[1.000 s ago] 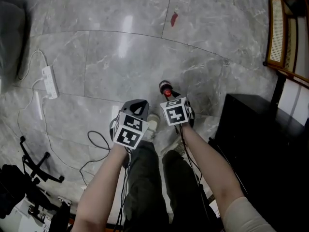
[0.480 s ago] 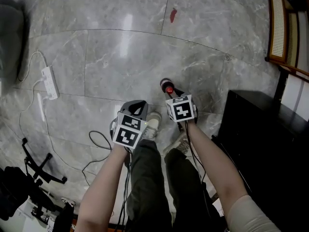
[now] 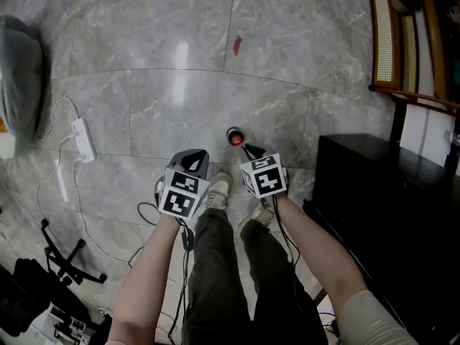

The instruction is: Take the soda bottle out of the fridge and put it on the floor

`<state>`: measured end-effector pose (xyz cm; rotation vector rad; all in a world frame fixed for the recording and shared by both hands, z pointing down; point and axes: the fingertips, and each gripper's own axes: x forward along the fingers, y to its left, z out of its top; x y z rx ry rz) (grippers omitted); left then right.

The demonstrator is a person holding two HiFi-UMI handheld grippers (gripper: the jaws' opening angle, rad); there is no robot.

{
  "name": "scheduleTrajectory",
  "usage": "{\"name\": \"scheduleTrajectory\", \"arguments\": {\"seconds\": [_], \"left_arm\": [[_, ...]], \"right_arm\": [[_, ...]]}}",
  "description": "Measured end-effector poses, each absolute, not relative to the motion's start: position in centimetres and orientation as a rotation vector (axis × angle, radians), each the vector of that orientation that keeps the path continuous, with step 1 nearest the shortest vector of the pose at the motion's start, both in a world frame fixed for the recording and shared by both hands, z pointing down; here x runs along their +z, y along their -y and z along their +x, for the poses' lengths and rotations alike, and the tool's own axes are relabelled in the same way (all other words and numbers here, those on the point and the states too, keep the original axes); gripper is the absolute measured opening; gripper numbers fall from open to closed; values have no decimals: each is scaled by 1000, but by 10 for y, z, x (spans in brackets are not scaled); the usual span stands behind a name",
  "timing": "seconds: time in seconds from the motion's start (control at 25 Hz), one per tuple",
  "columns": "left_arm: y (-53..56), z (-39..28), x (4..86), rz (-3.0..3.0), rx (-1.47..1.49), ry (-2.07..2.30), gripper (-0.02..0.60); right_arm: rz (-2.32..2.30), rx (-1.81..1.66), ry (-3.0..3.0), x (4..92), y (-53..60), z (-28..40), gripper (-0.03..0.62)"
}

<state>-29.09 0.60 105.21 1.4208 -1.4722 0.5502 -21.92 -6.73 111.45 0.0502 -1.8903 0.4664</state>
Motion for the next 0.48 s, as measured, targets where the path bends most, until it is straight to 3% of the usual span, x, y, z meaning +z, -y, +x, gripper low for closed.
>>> {"name": "scheduleTrajectory", "arguments": {"seconds": [0.48], "left_arm": [[37,-305,852,1603,573,1578,6]], "right_arm": [[64,524,2118,852,88,-232,-3]]}}
